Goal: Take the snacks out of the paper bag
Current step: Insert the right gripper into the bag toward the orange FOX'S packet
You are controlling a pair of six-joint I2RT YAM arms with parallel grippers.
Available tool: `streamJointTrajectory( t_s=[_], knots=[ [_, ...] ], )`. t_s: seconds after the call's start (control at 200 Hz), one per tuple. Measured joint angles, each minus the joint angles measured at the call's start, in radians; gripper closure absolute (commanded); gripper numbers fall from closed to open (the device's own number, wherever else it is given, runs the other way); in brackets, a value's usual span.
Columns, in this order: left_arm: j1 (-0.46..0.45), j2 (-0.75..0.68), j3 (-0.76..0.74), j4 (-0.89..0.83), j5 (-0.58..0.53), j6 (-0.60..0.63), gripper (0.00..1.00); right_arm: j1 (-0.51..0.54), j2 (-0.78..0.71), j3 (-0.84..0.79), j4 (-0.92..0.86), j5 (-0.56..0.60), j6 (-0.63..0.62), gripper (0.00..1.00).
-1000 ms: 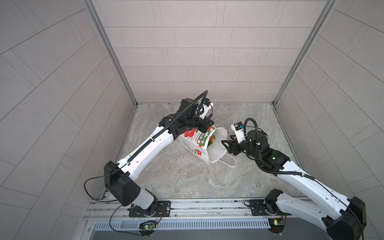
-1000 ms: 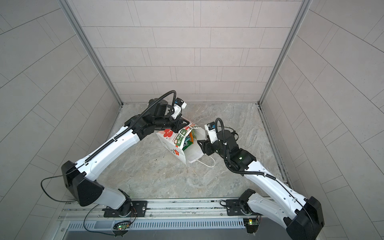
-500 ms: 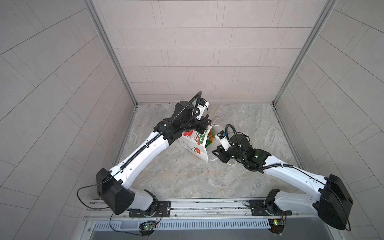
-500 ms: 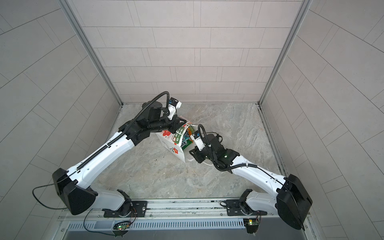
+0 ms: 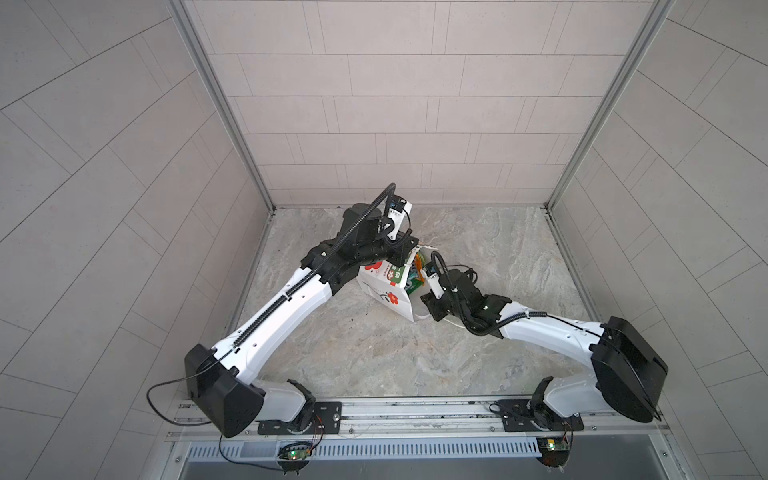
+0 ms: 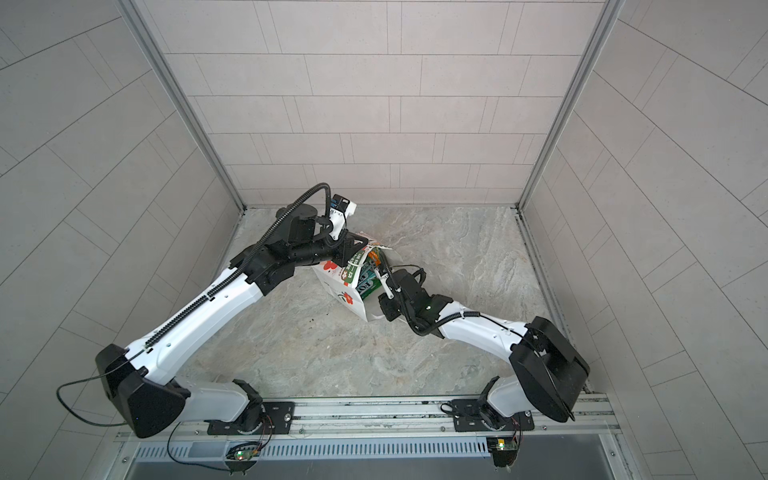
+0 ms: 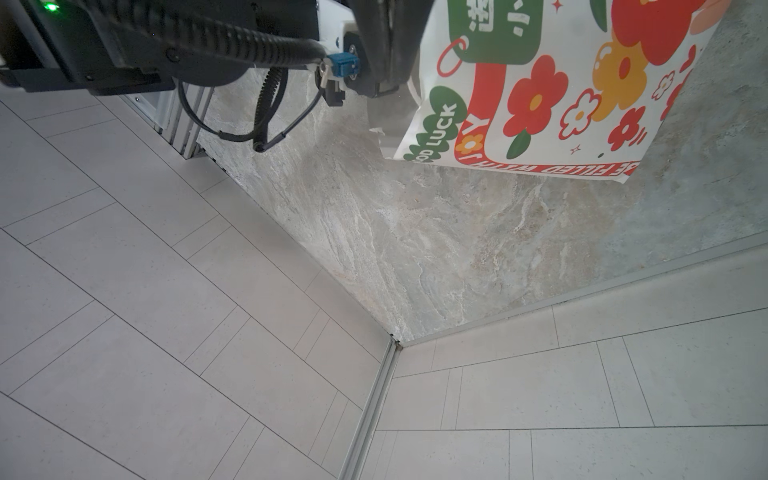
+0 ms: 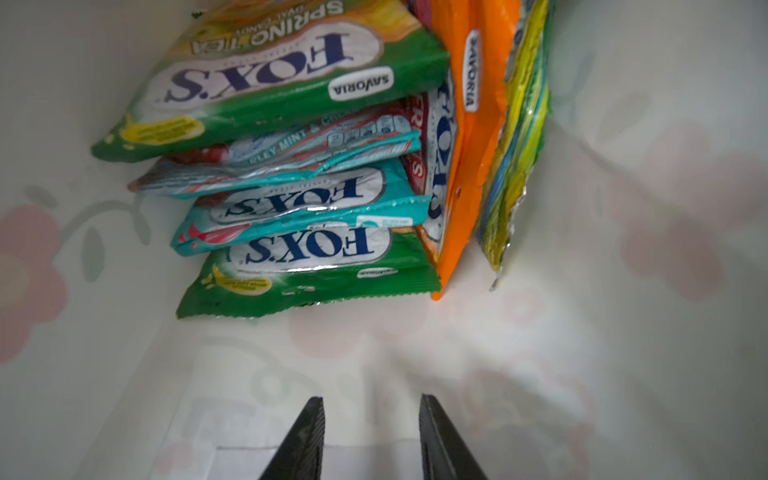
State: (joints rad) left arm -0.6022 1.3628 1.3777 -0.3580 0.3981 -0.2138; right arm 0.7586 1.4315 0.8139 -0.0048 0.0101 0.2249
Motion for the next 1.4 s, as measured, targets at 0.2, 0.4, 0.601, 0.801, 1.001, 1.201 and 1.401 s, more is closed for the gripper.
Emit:
streamJointTrajectory(
  t_s=[0.2, 0.4, 0.601, 0.801, 1.001, 1.201, 1.401],
  knots=[
    [0.0, -0.002, -0.003, 0.007, 0.001, 0.0, 1.0, 0.001, 0.071, 0.06, 0.043, 0.066, 0.0, 0.63],
    [0.0, -0.002, -0.005, 0.009, 0.003, 0.0, 1.0, 0.001, 0.126, 0.087, 0.091, 0.142, 0.005, 0.65],
    [0.0, -0.002, -0.005, 0.009, 0.005, 0.0, 1.0, 0.001, 0.182, 0.108, 0.116, 0.195, 0.023, 0.66],
    [0.001, -0.002, -0.005, 0.01, 0.005, -0.003, 1.0, 0.001, 0.212, 0.112, 0.138, 0.241, 0.046, 0.63],
    [0.006, -0.002, -0.005, 0.011, 0.005, -0.006, 1.0, 0.001, 0.266, 0.14, 0.165, 0.251, 0.06, 0.64],
    [0.014, -0.005, -0.005, 0.014, 0.005, -0.007, 1.0, 0.0, 0.309, 0.166, 0.177, 0.24, 0.063, 0.83],
    [0.022, -0.013, -0.006, 0.014, 0.0, -0.008, 1.0, -0.002, 0.325, 0.176, 0.19, 0.216, 0.064, 1.0]
  ],
)
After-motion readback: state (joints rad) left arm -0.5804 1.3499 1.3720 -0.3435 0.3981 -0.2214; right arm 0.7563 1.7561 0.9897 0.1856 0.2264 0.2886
